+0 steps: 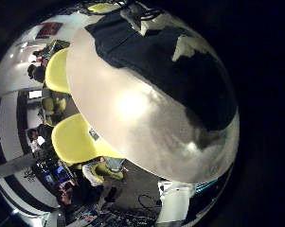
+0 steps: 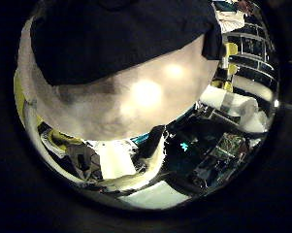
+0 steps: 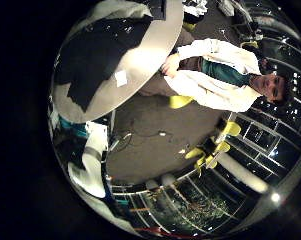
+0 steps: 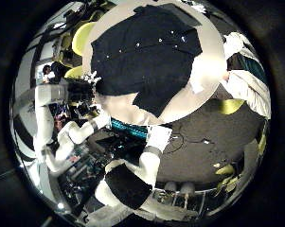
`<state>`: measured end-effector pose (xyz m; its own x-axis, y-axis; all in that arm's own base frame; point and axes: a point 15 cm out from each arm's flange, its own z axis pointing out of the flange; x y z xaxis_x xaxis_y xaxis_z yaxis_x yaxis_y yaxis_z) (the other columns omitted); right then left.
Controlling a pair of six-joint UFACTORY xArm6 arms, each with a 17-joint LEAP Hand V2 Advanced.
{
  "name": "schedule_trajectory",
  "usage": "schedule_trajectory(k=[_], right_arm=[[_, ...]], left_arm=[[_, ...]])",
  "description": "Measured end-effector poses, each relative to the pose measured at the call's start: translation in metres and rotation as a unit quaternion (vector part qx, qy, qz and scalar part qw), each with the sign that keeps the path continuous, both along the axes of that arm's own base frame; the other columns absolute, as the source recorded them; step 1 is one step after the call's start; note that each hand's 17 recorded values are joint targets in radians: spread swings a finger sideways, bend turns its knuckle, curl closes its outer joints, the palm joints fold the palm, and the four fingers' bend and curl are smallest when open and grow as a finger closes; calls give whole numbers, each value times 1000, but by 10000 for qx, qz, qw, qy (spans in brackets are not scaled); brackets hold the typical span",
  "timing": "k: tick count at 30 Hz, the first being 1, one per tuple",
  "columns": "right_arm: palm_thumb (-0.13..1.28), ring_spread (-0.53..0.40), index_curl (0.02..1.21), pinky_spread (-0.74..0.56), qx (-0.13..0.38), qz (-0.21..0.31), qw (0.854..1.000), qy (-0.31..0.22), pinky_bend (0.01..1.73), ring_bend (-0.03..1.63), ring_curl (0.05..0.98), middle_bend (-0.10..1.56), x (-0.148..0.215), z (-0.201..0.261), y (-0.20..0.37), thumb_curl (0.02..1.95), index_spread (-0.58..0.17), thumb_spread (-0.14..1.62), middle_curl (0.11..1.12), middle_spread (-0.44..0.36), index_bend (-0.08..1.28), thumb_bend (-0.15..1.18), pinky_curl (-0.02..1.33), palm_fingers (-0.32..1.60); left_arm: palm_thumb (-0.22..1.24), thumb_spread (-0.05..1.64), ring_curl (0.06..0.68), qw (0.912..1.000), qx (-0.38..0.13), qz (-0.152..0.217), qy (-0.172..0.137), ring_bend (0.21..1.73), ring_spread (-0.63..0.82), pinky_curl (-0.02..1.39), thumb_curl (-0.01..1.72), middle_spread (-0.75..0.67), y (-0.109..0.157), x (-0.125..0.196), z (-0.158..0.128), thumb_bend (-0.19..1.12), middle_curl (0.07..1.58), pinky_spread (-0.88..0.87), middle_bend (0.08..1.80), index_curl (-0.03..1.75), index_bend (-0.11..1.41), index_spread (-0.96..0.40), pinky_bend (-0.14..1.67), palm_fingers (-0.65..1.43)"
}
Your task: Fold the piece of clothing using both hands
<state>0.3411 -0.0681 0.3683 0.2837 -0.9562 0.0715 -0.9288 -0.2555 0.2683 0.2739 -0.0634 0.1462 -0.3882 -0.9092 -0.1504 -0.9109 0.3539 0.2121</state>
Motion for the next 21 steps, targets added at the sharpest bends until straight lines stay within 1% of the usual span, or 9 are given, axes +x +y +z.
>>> schedule_trajectory(k=[6, 7, 8, 9, 10, 12, 13, 17, 21], right_arm=[[183, 164, 246, 317, -7, 4, 10000, 19, 670, 620, 239, 279, -2, 2, 1, 236, -314, 1207, 356, 49, 147, -17, 242, 118], [183, 164, 246, 317, -7, 4, 10000, 12, 670, 619, 240, 281, -3, 2, 1, 236, -314, 1207, 358, 49, 146, -17, 242, 118], [185, 164, 247, 317, -8, 2, 10000, 3, 670, 620, 240, 282, -3, 3, 1, 236, -314, 1209, 358, 49, 146, -16, 242, 118], [185, 164, 247, 317, -5, 18, 10000, -5, 670, 620, 240, 282, -3, 3, 1, 236, -314, 1210, 358, 49, 146, -16, 242, 118], [185, 164, 247, 317, -3, 29, 10000, -15, 671, 620, 240, 282, -3, 4, 1, 236, -314, 1211, 358, 49, 146, -16, 242, 117], [185, 164, 247, 317, -3, 33, 10000, -24, 670, 620, 240, 282, -3, 5, 1, 236, -314, 1211, 358, 50, 148, -16, 242, 118], [185, 164, 249, 317, -3, 32, 10000, -32, 669, 619, 240, 283, -3, 5, 1, 236, -313, 1212, 358, 46, 150, -16, 241, 120], [185, 164, 249, 317, -5, 38, 10000, -26, 665, 616, 239, 294, -3, 5, 0, 236, -315, 1212, 360, 41, 149, -16, 239, 125], [200, 137, 251, 308, 2, 41, 10000, 26, 664, 634, 242, 317, -5, 1, 0, 237, -317, 1218, 365, 27, 156, -12, 236, 177]], left_arm=[[165, 910, 164, 9999, 112, 24, 128, 684, 187, 303, 313, 36, -1, 8, -9, -21, 420, 264, 291, 374, 210, -7, 304, 320], [185, 917, 163, 9998, 138, 45, 125, 683, 145, 295, 316, 7, -1, 9, -9, -12, 447, 234, 364, 386, 235, -28, 278, 402], [268, 948, 168, 9998, 152, 68, 131, 715, 17, 286, 329, -68, -1, 11, -10, 19, 479, 149, 486, 411, 283, -78, 262, 624], [298, 958, 158, 9997, 192, 90, 103, 732, -53, 271, 332, -108, -1, 13, -9, 19, 476, 86, 510, 416, 274, -105, 269, 684], [331, 973, 170, 9997, 224, 120, 70, 764, -131, 272, 335, -151, -1, 16, -8, 23, 512, 6, 589, 433, 287, -135, 289, 793], [393, 1017, 238, 9995, 268, 174, -28, 923, -268, 306, 339, -227, -1, 23, -4, 31, 584, -169, 683, 464, 278, -197, 380, 1003], [415, 1042, 257, 9994, 256, 197, -79, 970, -318, 321, 338, -258, -1, 26, -1, 32, 608, -242, 702, 479, 279, -226, 427, 1047], [516, 1164, 361, 9988, 109, 263, -410, 1127, -426, 430, 336, -360, -5, 46, 15, 59, 727, -472, 774, 567, 312, -338, 689, 1138], [567, 1236, 414, 9983, 99, 234, -522, 1198, -462, 506, 340, -434, -6, 55, 34, 59, 807, -582, 810, 669, 362, -430, 858, 1082]])
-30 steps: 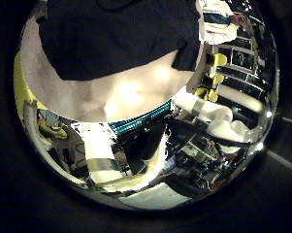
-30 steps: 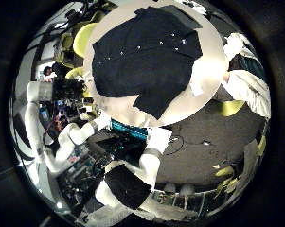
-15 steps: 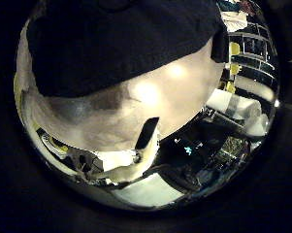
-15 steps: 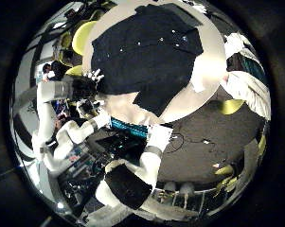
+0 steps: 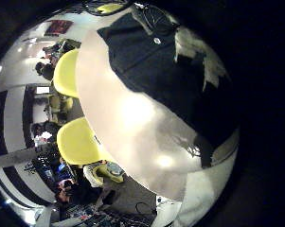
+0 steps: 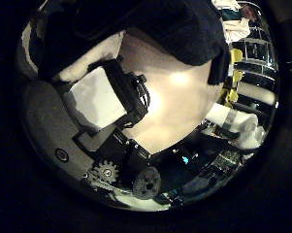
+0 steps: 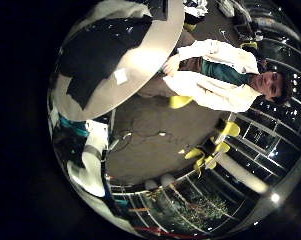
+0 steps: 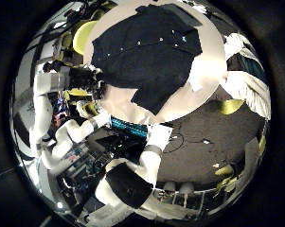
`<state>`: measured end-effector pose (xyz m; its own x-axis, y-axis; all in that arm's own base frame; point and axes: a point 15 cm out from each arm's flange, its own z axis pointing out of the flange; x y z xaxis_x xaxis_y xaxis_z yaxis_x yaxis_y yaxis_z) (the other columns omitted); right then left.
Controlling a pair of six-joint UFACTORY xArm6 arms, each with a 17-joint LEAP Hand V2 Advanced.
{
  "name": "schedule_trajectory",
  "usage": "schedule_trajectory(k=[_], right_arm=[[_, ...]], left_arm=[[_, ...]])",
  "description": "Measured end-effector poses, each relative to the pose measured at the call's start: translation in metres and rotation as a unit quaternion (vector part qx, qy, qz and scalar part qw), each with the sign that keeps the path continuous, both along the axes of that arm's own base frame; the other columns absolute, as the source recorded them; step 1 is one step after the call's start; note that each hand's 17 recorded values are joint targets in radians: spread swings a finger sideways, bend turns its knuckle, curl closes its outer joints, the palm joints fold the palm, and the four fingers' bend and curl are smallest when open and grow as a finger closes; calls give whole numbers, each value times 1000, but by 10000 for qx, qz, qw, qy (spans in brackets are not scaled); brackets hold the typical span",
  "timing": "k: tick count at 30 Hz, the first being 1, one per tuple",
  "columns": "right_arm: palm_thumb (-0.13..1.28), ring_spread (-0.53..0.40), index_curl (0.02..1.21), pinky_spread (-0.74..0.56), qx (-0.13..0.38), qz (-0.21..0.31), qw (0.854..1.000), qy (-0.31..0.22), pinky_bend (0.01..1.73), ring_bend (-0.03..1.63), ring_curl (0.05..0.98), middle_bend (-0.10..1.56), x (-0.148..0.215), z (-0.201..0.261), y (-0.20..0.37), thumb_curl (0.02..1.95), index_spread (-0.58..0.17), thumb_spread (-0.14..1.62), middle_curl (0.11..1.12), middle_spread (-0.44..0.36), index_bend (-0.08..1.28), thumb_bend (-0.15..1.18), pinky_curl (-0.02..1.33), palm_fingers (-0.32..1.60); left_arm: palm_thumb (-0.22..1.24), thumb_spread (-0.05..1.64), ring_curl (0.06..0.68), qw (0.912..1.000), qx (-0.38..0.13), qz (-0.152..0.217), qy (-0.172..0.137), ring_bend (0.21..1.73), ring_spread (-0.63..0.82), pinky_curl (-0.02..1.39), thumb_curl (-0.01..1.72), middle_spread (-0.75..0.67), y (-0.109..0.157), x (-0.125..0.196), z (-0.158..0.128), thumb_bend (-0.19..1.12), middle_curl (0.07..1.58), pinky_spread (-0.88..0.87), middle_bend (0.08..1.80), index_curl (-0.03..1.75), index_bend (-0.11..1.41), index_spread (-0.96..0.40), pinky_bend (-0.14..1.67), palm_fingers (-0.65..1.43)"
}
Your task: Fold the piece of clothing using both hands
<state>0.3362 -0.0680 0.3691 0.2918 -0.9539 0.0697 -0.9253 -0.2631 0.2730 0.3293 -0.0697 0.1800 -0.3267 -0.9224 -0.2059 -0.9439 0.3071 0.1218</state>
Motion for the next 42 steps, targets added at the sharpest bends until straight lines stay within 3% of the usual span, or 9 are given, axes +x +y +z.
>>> schedule_trajectory(k=[10, 18, 26, 34, 39, 42], right_arm=[[345, -9, 267, 138, 135, 179, 9961, 851, 685, 733, 272, 333, -28, -62, 0, 266, -291, 1208, 376, -25, 156, -8, 226, 267], [389, 2, 272, 130, 214, 365, 9922, 1176, 698, 680, 271, 315, -46, -137, 9, 285, -258, 1137, 377, 0, 141, -22, 229, 107], [403, 64, 252, 174, 194, 504, 9957, 755, 701, 668, 264, 292, -26, -202, 27, 298, -226, 1077, 367, 35, 140, -23, 229, 57], [435, 57, 248, 174, 130, 552, 9961, 682, 683, 677, 270, 309, -13, -223, 43, 308, -210, 1060, 371, 32, 145, -20, 232, 73], [476, 14, 254, 144, 98, 625, 9964, 560, 653, 702, 276, 342, -5, -227, 54, 315, -199, 1055, 380, 10, 154, -13, 223, 146], [577, -71, 247, 64, 34, 687, 9963, 521, 663, 786, 293, 393, -2, -228, 63, 342, -194, 1055, 396, -38, 138, 12, 213, 265]], left_arm=[[604, 1287, 483, 9999, -20, -56, -93, 1277, -473, 591, 351, -533, -2, 31, 41, 9, 955, -663, 864, 926, 384, -578, 997, 975], [612, 1293, 505, 10000, -9, -33, -61, 1311, -471, 621, 359, -574, 3, 35, 43, -12, 1026, -672, 880, 1108, 357, -639, 1038, 928], [608, 1293, 515, 10000, -14, -4, -56, 1328, -468, 636, 364, -600, 8, 35, 49, -12, 1069, -672, 880, 1246, 317, -666, 1053, 911], [605, 1294, 517, 10000, 24, -14, -25, 1329, -467, 644, 366, -616, 10, 36, 57, -11, 1096, -671, 868, 1342, 274, -672, 1052, 912], [605, 1293, 516, 10000, 34, -19, -6, 1325, -467, 646, 367, -624, 11, 35, 58, -11, 1108, -672, 856, 1385, 248, -669, 1047, 917], [605, 1293, 516, 10000, 31, -11, -12, 1322, -467, 647, 368, -629, 12, 36, 60, -11, 1114, -673, 849, 1406, 234, -665, 1042, 921]])
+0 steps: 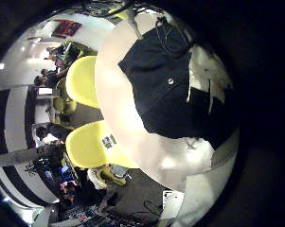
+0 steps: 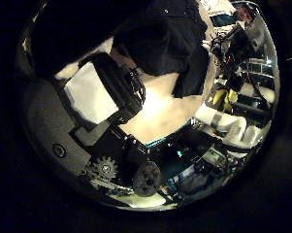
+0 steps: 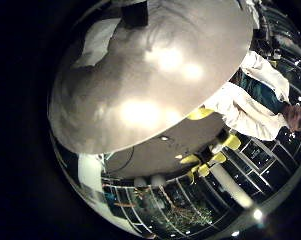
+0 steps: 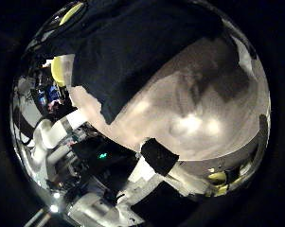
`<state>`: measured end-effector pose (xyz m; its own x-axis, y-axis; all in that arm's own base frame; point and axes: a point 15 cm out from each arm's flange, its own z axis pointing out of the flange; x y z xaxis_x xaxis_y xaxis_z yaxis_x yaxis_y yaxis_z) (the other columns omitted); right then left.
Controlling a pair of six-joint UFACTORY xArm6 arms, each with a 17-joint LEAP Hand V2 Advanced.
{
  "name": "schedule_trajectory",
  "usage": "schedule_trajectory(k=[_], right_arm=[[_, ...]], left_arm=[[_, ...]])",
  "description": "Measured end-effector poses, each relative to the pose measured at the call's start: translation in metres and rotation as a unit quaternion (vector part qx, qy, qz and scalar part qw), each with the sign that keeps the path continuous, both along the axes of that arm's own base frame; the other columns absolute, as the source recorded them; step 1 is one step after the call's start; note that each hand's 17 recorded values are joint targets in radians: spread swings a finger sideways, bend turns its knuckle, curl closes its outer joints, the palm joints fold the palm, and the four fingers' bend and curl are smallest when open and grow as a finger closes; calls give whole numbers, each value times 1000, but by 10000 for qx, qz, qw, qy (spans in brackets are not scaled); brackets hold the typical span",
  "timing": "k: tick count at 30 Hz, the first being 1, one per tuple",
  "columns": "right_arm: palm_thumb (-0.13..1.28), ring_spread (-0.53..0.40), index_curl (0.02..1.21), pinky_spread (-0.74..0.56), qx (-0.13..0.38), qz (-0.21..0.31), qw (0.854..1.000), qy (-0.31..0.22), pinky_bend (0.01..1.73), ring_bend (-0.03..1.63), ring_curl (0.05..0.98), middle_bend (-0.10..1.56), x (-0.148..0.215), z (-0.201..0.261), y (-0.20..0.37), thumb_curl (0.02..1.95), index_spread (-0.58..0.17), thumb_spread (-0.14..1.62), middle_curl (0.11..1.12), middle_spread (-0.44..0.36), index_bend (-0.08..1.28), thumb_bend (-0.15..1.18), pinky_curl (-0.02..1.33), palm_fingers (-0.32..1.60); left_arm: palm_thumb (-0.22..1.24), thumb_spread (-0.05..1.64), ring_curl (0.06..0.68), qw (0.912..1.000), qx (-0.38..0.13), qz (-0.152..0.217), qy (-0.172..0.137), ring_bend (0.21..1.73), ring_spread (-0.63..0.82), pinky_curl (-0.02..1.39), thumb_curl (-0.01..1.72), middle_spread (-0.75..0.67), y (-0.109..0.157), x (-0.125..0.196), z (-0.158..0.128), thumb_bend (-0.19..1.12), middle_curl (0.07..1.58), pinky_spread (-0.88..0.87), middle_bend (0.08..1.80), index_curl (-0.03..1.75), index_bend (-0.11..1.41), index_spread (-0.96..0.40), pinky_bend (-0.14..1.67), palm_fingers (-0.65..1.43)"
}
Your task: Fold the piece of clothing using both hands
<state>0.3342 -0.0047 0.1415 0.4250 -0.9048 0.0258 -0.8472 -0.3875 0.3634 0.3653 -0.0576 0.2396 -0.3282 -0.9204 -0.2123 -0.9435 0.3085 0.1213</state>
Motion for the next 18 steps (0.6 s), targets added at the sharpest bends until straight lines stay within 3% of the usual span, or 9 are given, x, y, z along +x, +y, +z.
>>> schedule_trajectory(k=[2, 3, 4, 7, 8, 9, 12, 18], right_arm=[[650, -170, 216, -101, -32, 12, 10000, -43, 833, 933, 331, 466, 2, 2, 6, 362, -210, 1047, 428, -99, 93, 15, 242, 521], [656, -184, 211, -126, -43, -9, 10000, -74, 849, 945, 333, 471, 3, 2, 7, 364, -213, 1046, 431, -108, 94, 11, 242, 515], [701, -228, 218, -217, -45, -34, 9999, -104, 961, 1066, 386, 568, 5, 3, 7, 376, -257, 1039, 480, -153, 150, 15, 287, 759], [757, -268, 249, -308, -39, -48, 9999, -157, 1078, 1140, 440, 673, 8, 5, 7, 391, -322, 1029, 556, -211, 195, 3, 351, 838], [787, -275, 271, -312, -35, -50, 9998, -200, 1114, 1152, 453, 722, 9, 7, 8, 399, -357, 1020, 583, -232, 272, 5, 366, 962], [796, -279, 282, -315, -35, -65, 9997, -234, 1121, 1158, 459, 733, 11, 8, 8, 401, -367, 1016, 595, -241, 300, 3, 373, 976], [848, -280, 401, -306, -28, -86, 9994, -345, 1181, 1198, 512, 846, 15, 14, 9, 417, -421, 1007, 685, -275, 559, -3, 435, 1119], [1020, -284, 637, -255, 61, -90, 9970, -764, 1284, 1280, 606, 1095, 29, 29, 8, 492, -407, 1047, 840, -267, 992, 51, 545, 1102]], left_arm=[[603, 1292, 516, 10000, 6, -1, 14, 1320, -468, 646, 369, -632, 0, 0, 1, -13, 1118, -675, 845, 1419, 226, -662, 1034, 922], [602, 1292, 516, 10000, 9, 2, 23, 1319, -468, 645, 370, -633, 1, -1, 1, -12, 1120, -676, 842, 1425, 222, -660, 1031, 923], [602, 1292, 516, 10000, 10, -3, 24, 1318, -468, 645, 370, -634, 1, -1, 2, -12, 1121, -676, 841, 1428, 220, -660, 1030, 924], [601, 1291, 515, 10000, 7, -3, 17, 1314, -468, 646, 372, -639, 1, -1, 3, -12, 1127, -679, 832, 1447, 204, -653, 1023, 930], [601, 1291, 515, 10000, 8, -2, 17, 1312, -469, 646, 372, -640, 1, -1, 3, -12, 1129, -679, 829, 1452, 200, -651, 1021, 932], [600, 1291, 515, 10000, 9, -1, 17, 1310, -469, 646, 373, -641, 1, -1, 3, -12, 1129, -680, 824, 1457, 197, -648, 1019, 933], [600, 1291, 515, 10000, 11, -9, 25, 1306, -469, 646, 374, -644, 2, -1, 5, -12, 1133, -682, 818, 1468, 192, -643, 1014, 937], [600, 1291, 515, 10000, -14, -3, 13, 1299, -471, 649, 375, -651, 3, -4, 8, -11, 1139, -685, 801, 1490, 188, -626, 1003, 943]])
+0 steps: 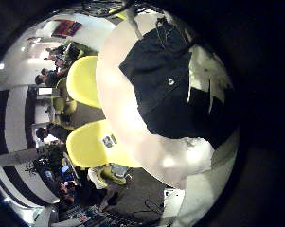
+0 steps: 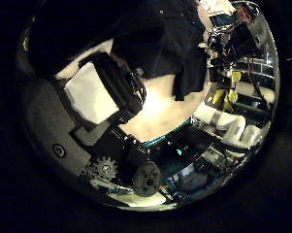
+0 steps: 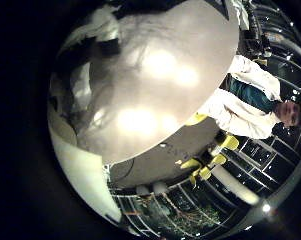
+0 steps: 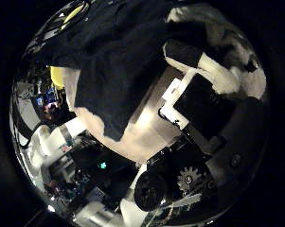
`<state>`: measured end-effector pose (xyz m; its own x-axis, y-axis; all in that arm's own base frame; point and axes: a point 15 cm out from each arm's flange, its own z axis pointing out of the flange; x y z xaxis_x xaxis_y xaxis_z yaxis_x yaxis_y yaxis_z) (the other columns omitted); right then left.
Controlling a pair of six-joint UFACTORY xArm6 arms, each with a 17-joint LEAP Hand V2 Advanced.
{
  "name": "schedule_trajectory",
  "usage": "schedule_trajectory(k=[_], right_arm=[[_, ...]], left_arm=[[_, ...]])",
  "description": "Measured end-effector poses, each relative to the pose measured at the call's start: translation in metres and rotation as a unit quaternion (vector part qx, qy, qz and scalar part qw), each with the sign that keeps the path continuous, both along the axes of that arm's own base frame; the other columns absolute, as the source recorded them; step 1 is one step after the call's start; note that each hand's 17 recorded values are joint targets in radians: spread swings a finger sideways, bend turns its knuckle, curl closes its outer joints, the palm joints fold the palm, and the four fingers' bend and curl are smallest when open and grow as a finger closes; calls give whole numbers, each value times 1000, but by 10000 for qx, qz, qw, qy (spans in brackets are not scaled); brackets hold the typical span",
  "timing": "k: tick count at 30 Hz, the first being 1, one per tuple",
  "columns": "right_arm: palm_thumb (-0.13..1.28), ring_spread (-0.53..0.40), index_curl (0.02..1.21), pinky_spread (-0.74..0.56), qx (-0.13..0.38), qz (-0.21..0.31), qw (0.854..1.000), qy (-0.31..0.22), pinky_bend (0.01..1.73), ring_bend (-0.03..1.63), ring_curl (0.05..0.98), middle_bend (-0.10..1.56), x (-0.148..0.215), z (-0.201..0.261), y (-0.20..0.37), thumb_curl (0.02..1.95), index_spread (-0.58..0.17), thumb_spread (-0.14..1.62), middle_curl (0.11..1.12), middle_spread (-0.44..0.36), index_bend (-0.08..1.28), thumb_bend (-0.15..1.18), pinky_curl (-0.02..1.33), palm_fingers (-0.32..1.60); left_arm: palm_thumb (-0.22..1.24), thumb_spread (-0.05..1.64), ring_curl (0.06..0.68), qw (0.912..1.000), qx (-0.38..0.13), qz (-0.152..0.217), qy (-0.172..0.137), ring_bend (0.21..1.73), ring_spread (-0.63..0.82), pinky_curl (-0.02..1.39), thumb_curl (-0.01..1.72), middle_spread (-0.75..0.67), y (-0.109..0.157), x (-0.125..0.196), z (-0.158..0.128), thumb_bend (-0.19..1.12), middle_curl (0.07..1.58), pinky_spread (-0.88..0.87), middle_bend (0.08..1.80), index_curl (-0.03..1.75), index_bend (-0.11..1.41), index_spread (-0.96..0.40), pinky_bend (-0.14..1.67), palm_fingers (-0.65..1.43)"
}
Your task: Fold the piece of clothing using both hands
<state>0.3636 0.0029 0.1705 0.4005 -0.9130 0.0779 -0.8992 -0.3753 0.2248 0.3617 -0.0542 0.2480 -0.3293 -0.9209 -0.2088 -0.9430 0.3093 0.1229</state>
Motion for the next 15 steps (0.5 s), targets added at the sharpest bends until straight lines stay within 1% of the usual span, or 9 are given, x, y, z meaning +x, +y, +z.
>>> schedule_trajectory(k=[4, 6, 12, 15], right_arm=[[1059, -278, 729, -228, 18, -96, 9999, -40, 1327, 1337, 659, 1190, 0, 8, -9, 534, -370, 1087, 889, -239, 1088, 58, 613, 1042], [1068, -274, 764, -218, 29, -150, 9998, -118, 1344, 1357, 685, 1223, 0, 14, -14, 554, -355, 1098, 904, -225, 1112, 57, 650, 1013], [1074, -263, 830, -199, 58, -321, 9984, -458, 1367, 1400, 734, 1289, -3, 48, -32, 603, -326, 1112, 925, -196, 1149, 40, 738, 965], [1075, -258, 857, -190, 170, -339, 9978, -552, 1373, 1414, 755, 1312, -9, 65, -30, 625, -314, 1118, 929, -184, 1161, 29, 783, 945]], left_arm=[[599, 1291, 516, 9999, 12, -51, 91, 1293, -473, 651, 376, -655, 3, -8, 3, -11, 1143, -687, 795, 1500, 187, -615, 1000, 944], [599, 1291, 516, 9999, 27, -43, 164, 1288, -472, 652, 377, -657, 7, -15, 4, -11, 1145, -688, 793, 1504, 186, -610, 998, 945], [596, 1286, 516, 9988, 51, -169, 451, 1283, -476, 657, 377, -664, 17, -50, 15, -12, 1150, -693, 784, 1516, 186, -594, 988, 941], [589, 1282, 516, 9987, 8, -205, 468, 1283, -480, 659, 377, -667, 19, -61, 23, -14, 1152, -695, 782, 1519, 182, -586, 987, 940]])
